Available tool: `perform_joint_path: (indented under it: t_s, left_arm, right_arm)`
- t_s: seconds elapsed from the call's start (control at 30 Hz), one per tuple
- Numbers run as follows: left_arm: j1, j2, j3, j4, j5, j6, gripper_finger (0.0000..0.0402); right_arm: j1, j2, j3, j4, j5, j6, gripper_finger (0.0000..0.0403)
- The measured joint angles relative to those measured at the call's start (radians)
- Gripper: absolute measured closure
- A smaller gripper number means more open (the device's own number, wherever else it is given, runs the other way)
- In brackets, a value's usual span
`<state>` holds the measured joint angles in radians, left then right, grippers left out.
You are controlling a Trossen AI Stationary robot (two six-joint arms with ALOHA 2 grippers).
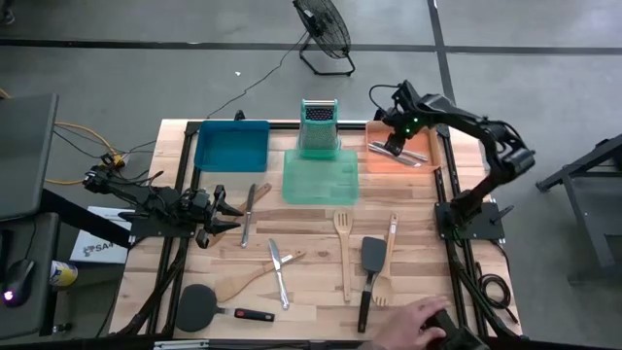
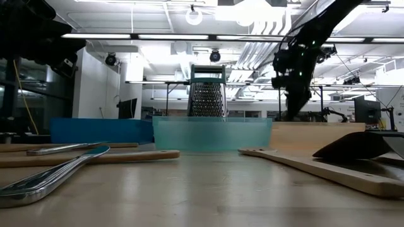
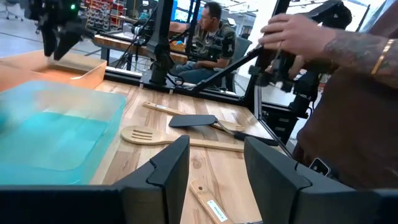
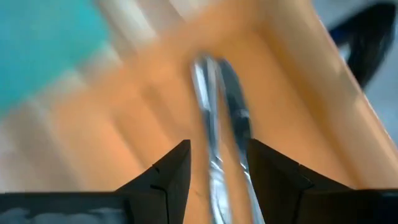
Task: Pick & Place Kitchen Items
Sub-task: Put the silver knife into the orange bin
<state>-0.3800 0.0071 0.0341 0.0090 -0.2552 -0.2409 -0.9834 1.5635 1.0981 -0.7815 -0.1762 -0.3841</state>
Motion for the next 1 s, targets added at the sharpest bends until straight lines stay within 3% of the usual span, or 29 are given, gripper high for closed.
perform_joint_path:
  t_s: [0.17, 0.4, 0.6, 1.0]
  left_arm:
    - [0.0, 0.0, 0.0, 0.0, 0.0, 0.0, 0.025]
    - [0.0, 0.0, 0.0, 0.0, 0.0, 0.0, 0.025]
    - [0.0, 0.0, 0.0, 0.0, 0.0, 0.0, 0.025]
    - [0.0, 0.0, 0.0, 0.0, 0.0, 0.0, 0.025]
  right_arm:
    - [0.033, -0.078, 0.0, 0.03, -0.145, -0.004, 0.0256]
    - [0.146, -0.159, 0.0, 0.072, -0.243, -0.005, 0.0256]
    - [0.277, -0.226, -0.015, 0.101, -0.255, -0.004, 0.0256]
    - [0.465, -0.499, -0.297, 0.408, -0.287, 0.024, 0.0256]
